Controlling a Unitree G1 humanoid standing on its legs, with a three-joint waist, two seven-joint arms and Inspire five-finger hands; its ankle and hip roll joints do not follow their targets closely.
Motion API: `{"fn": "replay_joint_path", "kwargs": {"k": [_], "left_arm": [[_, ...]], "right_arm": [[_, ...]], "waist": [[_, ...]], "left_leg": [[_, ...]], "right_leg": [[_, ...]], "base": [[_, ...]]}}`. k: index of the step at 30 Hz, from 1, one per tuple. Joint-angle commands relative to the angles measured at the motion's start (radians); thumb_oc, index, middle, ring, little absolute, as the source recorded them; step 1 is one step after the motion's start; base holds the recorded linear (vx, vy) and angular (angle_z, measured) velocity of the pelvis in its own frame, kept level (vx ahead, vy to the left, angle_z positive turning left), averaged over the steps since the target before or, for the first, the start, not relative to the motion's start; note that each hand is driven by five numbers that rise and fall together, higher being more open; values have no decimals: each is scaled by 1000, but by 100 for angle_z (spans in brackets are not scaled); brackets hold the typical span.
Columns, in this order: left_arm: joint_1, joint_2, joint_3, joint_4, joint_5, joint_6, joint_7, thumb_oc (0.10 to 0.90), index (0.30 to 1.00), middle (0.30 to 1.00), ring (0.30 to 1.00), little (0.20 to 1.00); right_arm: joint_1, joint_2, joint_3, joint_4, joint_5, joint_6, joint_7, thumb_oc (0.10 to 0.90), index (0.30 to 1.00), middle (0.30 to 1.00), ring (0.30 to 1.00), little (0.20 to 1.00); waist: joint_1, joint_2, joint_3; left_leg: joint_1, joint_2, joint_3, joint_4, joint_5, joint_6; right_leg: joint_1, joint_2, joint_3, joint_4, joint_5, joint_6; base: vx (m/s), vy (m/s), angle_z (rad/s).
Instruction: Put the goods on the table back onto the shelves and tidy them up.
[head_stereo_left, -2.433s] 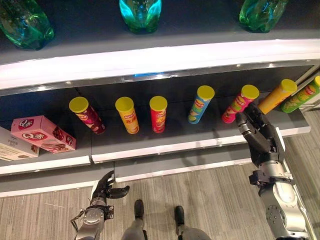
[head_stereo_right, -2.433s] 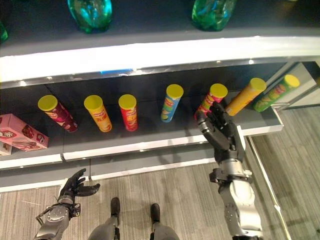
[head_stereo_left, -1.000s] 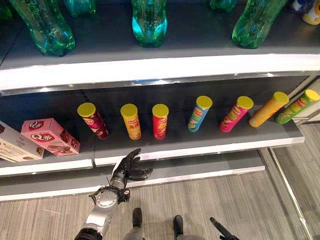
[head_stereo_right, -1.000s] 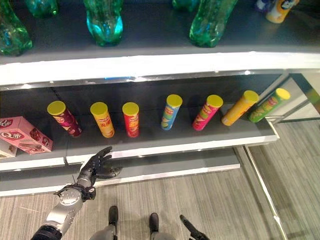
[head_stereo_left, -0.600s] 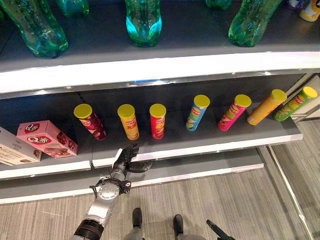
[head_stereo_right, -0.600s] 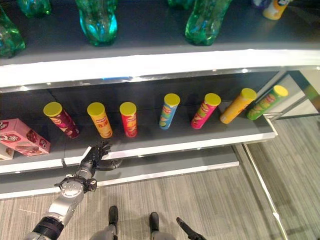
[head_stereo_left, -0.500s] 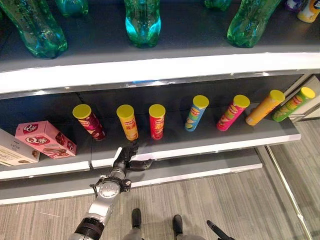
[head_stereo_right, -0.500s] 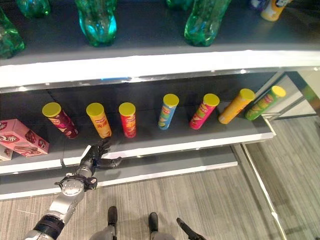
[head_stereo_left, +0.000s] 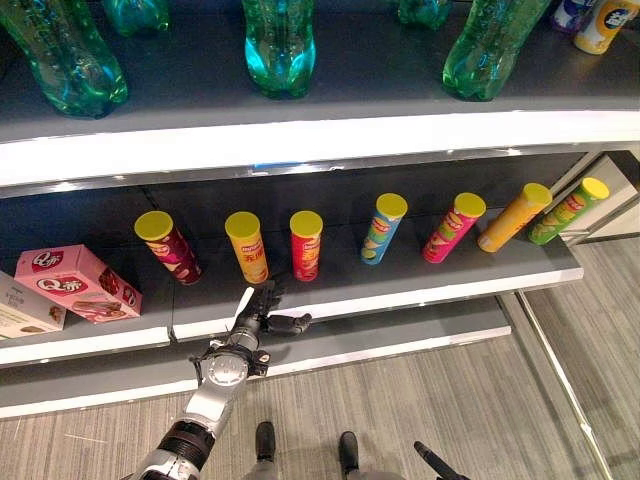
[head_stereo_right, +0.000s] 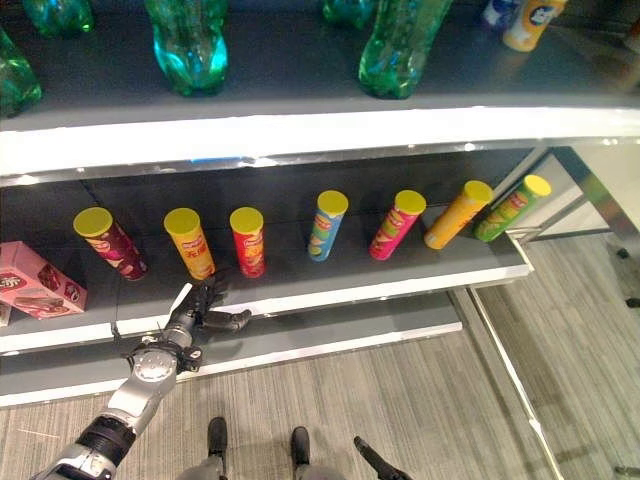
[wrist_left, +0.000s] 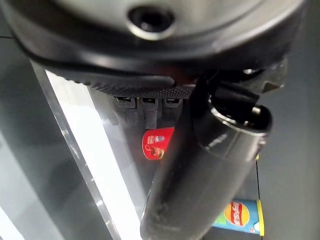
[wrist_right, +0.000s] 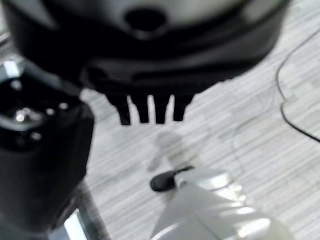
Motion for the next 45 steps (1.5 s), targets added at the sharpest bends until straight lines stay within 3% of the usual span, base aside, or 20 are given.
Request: {"fn": "replay_joint_path", "kwargs": {"k": [1, 10, 31, 45], "left_arm": [[-185, 9, 12, 27, 38, -115, 19, 800, 900, 900, 900, 900], [-276, 26, 4, 110, 52, -114, 62, 800, 900, 900, 900, 900], [-229, 19, 62, 71, 52, -130, 114, 800, 900, 900, 900, 900], [-366, 43, 47, 131, 79, -124, 173, 800, 900, 900, 900, 900]], "right_arm": [[39, -40, 13, -7, 3, -26, -21, 800, 900, 900, 900, 900], [51, -39, 18, -13, 15, -38, -26, 800, 900, 900, 900, 900], [68, -25, 38, -36, -4, -64, -27, 800, 900, 900, 900, 900], [80, -25, 85, -71, -37, -68, -29, 800, 900, 900, 900, 900]], "waist": [[21, -25, -11], [-7, -32, -15], [-5, -44, -16], [-42, -55, -25]], "left_leg": [[32, 115, 23, 3, -100, -119], [28, 120, 34, 3, -100, -123], [21, 120, 40, 3, -102, -123], [21, 126, 52, 3, -105, -123]], "right_leg": [[26, -119, -76, 33, -104, 165], [5, -117, -61, 31, -97, 171], [0, -117, -61, 17, -85, 172], [-18, -114, -44, 20, -85, 175]], "base": [[22, 2, -6], [9, -2, -2], [2, 0, -3], [4, -2, -1]]}}
